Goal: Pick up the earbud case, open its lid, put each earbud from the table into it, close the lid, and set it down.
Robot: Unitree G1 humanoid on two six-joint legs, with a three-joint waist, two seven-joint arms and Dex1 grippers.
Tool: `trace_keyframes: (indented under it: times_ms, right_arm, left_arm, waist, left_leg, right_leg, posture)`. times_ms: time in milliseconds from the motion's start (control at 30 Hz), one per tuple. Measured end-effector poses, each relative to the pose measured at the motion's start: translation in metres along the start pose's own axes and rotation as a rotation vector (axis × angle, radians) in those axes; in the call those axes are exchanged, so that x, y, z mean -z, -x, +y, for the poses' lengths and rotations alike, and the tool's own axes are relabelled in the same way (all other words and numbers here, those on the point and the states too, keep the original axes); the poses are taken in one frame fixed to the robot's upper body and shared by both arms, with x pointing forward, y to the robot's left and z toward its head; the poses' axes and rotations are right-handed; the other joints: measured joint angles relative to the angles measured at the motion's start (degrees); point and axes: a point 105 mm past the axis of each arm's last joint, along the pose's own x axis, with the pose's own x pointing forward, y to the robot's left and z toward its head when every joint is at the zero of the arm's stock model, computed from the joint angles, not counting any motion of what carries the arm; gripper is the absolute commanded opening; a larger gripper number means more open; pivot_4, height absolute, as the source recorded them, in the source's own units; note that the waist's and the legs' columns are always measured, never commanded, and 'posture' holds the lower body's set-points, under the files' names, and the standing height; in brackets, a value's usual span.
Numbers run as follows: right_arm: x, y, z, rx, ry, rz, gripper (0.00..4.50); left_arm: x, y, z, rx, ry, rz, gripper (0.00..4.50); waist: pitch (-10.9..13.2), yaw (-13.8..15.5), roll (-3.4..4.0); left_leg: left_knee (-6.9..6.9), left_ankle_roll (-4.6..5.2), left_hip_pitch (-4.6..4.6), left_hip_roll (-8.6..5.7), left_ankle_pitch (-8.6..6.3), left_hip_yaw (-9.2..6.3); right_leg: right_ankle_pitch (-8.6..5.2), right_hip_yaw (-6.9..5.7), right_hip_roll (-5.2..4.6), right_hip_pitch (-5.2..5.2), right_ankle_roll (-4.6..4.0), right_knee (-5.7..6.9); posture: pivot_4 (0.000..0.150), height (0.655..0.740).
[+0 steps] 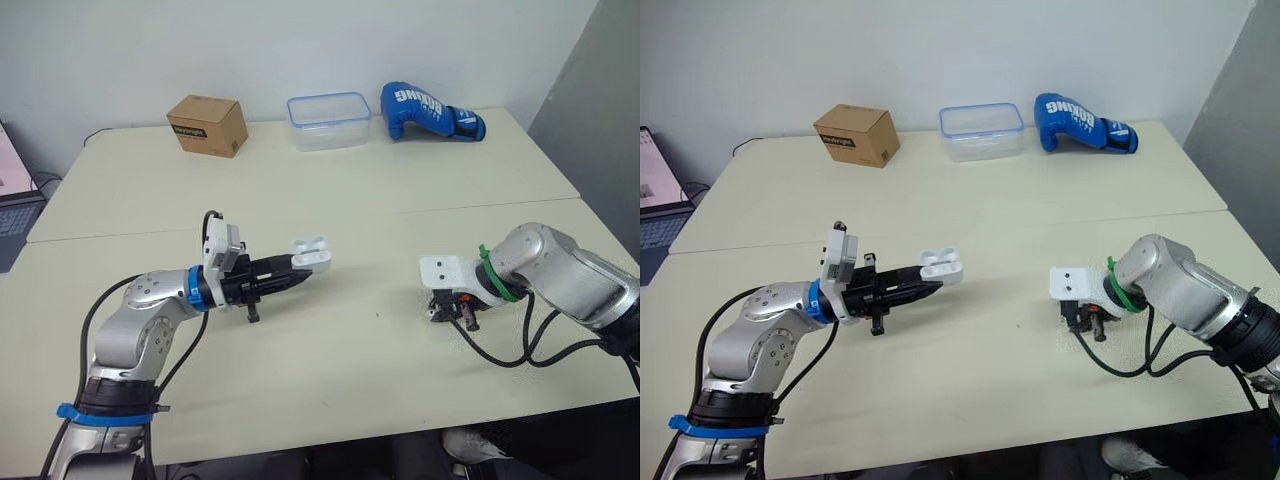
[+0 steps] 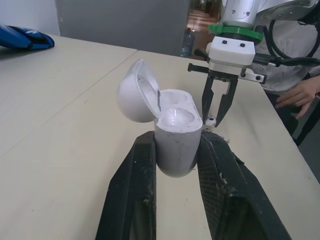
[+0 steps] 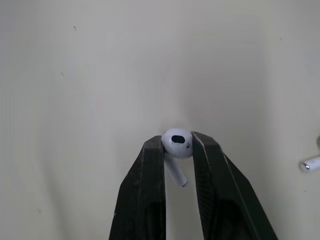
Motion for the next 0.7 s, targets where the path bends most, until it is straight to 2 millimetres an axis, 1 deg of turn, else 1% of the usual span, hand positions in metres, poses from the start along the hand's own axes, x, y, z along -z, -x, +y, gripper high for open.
trace_keyframes:
  times_ms: [133,333,433,500,633,700]
  right_arm:
    - [0.010,-0.010,-0.003,-0.014,0.052,0.037,0.39]
    - [0.012,-0.011,-0.004,-0.021,0.129,0.048,0.39]
    - [0.012,-0.011,-0.004,-0.024,0.137,0.047,0.39]
    - [0.013,-0.010,-0.004,-0.027,0.137,0.052,1.13]
    - [0.015,-0.008,-0.007,-0.001,0.138,0.068,2.41]
    - [0.016,-0.008,-0.007,0.005,0.140,0.078,2.41]
  left_arm:
    - [0.000,-0.001,0.000,0.001,0.000,-0.002,0.79]
    - [0.000,-0.001,0.000,0.001,0.000,-0.002,0.79]
    - [0.000,-0.001,0.000,0.001,-0.001,-0.002,0.79]
    - [0.000,-0.001,0.000,0.000,-0.001,-0.002,0.79]
    - [0.000,-0.001,0.000,0.000,-0.001,-0.002,0.79]
    - [0.000,-0.001,0.000,0.001,-0.001,-0.002,0.79]
  waist:
    - [0.00,0.06,0.00]
    - [-0.02,0.37,-0.03]
    - [-0.03,0.41,-0.05]
    - [-0.03,0.47,-0.05]
    - [-0.03,1.00,-0.05]
    - [-0.03,1.29,-0.05]
  left_leg:
    - [-0.02,-0.01,0.00,0.01,0.00,-0.02]
    - [0.01,-0.01,0.04,0.00,0.00,-0.03]
    - [0.01,-0.01,0.11,0.01,0.00,-0.03]
    - [0.01,-0.01,0.13,0.00,0.00,-0.03]
    - [0.01,-0.01,0.14,0.00,0.00,-0.05]
    - [0.01,-0.01,0.14,0.00,0.00,-0.04]
  right_leg:
    - [0.00,-0.01,0.00,-0.01,0.00,0.00]
    - [0.00,-0.01,0.00,0.06,-0.01,-0.01]
    - [0.00,-0.01,0.00,0.13,-0.01,-0.01]
    - [0.00,-0.01,0.00,0.17,-0.01,-0.01]
    - [0.00,-0.02,0.00,0.19,-0.01,-0.04]
    - [0.00,-0.02,0.00,0.19,-0.01,-0.04]
  posture:
    - [0.150,0.7307]
    - [0.150,0.7307]
    - [0.150,0.7307]
    - [0.150,0.7307]
    - [0.150,0.7307]
    - [0.150,0.7307]
